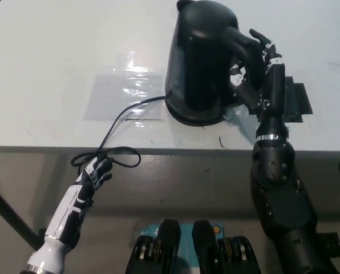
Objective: A kettle and its base are kept separately on the desk infront of the robot and the robot uses its right hand to lift the kettle by its handle and places it on its base to align it correctly.
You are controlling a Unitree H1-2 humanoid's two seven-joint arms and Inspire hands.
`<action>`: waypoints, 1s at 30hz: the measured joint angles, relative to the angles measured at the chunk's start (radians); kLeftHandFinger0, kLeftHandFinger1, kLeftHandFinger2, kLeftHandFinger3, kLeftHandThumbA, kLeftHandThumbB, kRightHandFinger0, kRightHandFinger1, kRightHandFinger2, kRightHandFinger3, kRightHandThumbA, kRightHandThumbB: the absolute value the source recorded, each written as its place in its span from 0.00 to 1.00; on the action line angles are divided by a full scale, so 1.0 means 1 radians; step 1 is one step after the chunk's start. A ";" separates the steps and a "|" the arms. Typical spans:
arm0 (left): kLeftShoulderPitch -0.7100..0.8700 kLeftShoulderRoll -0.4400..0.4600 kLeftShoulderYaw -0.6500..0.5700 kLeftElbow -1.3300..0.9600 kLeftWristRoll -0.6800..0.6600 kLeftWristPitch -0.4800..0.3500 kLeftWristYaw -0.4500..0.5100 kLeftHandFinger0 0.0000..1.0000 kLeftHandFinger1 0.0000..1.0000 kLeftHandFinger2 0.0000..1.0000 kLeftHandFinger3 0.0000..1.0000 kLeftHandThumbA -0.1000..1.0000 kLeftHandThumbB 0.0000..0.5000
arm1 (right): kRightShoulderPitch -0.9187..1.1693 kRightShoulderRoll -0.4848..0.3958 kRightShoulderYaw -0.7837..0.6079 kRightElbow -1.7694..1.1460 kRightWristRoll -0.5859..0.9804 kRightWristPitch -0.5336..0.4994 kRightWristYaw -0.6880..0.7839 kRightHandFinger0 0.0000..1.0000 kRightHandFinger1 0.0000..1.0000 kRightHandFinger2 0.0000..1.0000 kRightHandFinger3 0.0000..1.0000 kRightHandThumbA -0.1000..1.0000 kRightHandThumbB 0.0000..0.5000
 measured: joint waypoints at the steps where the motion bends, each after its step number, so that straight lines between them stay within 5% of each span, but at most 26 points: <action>1: 0.000 0.000 0.000 0.000 0.000 0.000 0.000 1.00 1.00 1.00 1.00 1.00 0.17 | -0.013 -0.003 -0.006 0.024 0.006 -0.003 -0.002 0.00 0.35 0.71 0.78 0.00 0.30; 18: -0.002 0.000 0.001 0.000 -0.010 0.000 0.000 1.00 1.00 1.00 1.00 1.00 0.18 | -0.107 -0.015 -0.008 0.166 0.003 -0.031 -0.045 0.00 0.31 0.68 0.76 0.00 0.34; 30: -0.010 0.001 0.001 0.000 -0.012 0.000 0.000 1.00 1.00 1.00 1.00 1.00 0.18 | -0.106 -0.011 0.055 0.166 -0.026 -0.051 -0.070 0.00 0.33 0.67 0.72 0.00 0.27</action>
